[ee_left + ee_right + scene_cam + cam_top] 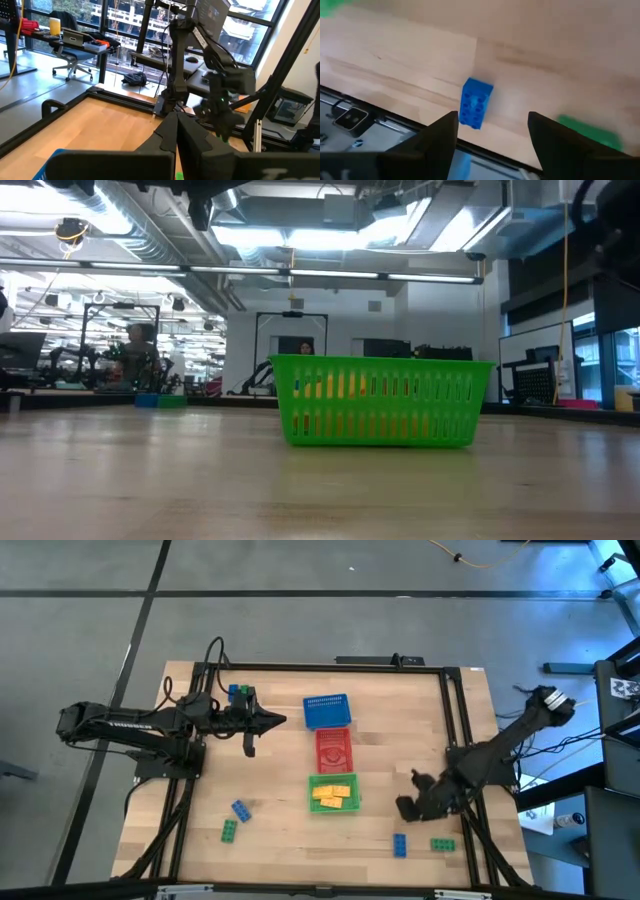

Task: Sort & place blocks by color
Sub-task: Put the right blue game piece into the red basket

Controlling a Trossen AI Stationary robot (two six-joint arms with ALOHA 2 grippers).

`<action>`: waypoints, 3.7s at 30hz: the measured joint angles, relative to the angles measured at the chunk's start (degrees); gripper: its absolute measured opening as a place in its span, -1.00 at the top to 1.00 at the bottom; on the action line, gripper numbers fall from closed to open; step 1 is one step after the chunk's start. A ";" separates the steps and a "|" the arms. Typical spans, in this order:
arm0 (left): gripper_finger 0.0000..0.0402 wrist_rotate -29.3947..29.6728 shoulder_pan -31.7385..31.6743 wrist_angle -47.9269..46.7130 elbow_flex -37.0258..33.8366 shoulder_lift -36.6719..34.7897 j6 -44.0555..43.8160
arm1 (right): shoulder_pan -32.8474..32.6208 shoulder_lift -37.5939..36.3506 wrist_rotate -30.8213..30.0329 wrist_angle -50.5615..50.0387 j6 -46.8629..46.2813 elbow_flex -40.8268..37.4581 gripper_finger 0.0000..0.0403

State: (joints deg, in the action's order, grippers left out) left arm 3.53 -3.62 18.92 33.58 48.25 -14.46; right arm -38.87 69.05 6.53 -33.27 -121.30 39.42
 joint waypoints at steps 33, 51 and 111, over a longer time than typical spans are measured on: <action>1.00 -1.29 0.00 -0.01 0.00 0.00 0.02 | -2.56 30.14 -1.89 -2.69 -5.76 17.59 -0.21; 1.00 -1.29 -0.02 -0.02 0.00 0.00 0.04 | -2.65 32.66 -0.44 -1.87 -5.62 17.62 -0.20; 1.00 -0.05 0.00 1.36 0.00 -0.02 -0.52 | 42.96 -0.01 -1.42 42.82 100.95 12.15 0.29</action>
State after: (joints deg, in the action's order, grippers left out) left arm 3.48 -3.62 20.27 33.58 48.23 -14.98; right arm 4.09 69.04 5.11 9.55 -20.35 51.57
